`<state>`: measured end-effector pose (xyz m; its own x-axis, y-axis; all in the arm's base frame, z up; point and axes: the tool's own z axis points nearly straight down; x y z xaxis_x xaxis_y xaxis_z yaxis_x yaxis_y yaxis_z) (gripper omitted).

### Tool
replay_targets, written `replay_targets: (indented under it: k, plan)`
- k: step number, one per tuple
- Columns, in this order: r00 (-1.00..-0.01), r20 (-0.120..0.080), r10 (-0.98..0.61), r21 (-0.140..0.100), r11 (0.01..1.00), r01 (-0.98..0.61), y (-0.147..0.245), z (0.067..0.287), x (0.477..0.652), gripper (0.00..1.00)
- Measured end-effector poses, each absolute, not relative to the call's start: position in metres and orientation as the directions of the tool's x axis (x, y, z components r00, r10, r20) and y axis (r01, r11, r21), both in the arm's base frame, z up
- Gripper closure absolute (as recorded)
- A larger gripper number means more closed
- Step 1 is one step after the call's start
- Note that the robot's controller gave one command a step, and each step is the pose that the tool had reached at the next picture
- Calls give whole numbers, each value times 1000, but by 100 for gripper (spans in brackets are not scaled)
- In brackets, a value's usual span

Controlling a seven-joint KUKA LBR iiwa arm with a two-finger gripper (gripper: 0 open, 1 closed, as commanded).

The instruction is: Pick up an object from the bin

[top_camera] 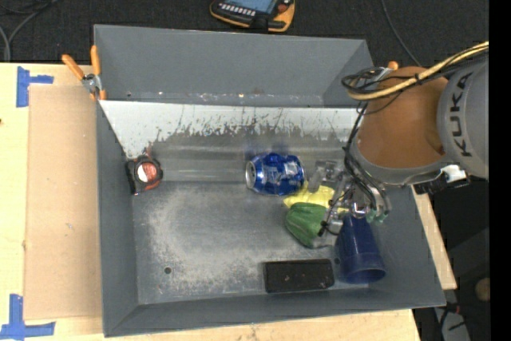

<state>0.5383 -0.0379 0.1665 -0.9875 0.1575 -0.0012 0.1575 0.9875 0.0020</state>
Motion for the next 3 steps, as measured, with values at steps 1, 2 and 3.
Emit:
replay_targets:
  k: [1,2,3]
  plan:
    - [-953,10,303,0,953,303,-37,128,537,0]
    - [-993,0,114,2,993,114,-47,103,547,0]
    - [-995,3,99,2,995,99,-45,95,546,0]
